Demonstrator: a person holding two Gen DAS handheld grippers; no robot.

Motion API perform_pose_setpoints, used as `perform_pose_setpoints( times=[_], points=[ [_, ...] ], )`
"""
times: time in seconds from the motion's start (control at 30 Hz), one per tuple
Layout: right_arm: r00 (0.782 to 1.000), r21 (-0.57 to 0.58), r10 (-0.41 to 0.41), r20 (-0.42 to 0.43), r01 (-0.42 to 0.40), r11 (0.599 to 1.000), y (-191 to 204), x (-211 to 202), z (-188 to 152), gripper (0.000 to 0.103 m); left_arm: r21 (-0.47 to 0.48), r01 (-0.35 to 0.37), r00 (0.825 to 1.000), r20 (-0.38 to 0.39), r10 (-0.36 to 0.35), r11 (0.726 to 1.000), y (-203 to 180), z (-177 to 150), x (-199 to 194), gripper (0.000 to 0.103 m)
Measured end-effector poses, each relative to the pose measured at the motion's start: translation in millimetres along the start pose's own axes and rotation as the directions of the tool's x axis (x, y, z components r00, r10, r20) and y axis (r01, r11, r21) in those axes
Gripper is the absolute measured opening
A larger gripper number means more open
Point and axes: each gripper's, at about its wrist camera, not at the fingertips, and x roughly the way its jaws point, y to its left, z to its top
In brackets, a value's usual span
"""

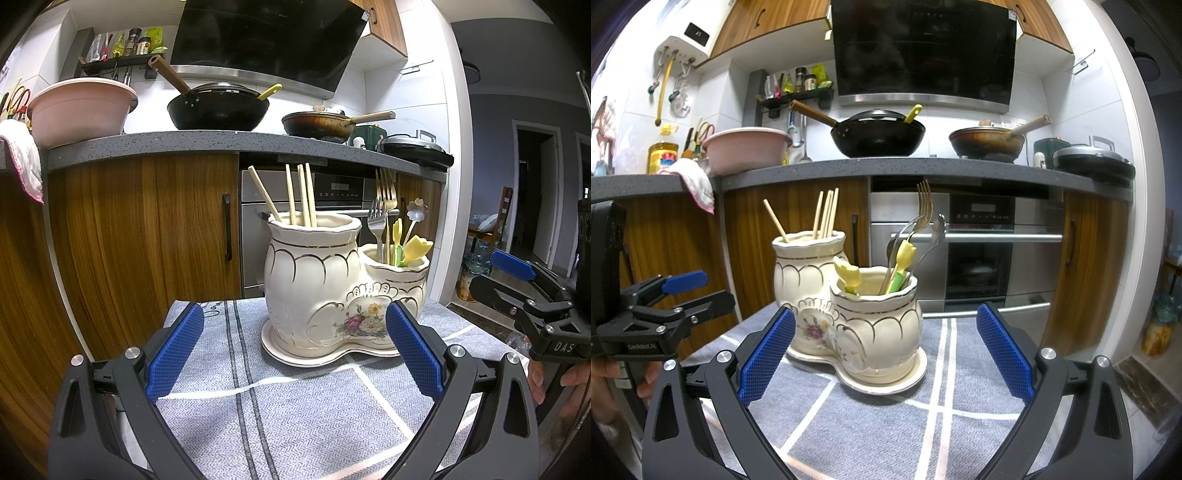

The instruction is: Organize utensils

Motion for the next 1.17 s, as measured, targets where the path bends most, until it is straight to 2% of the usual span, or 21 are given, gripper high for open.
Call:
perform_pose_setpoints(
  times=[1.17],
  points=[
    [1.000, 0.000, -0.001, -0.003, 0.001, 1.000, -0.5, 0.5, 0.5, 0.098, 0.024, -0.025, 1.000, -0.010, 0.025, 0.999, -3.6, -1.2, 1.4, 0.097]
  ],
)
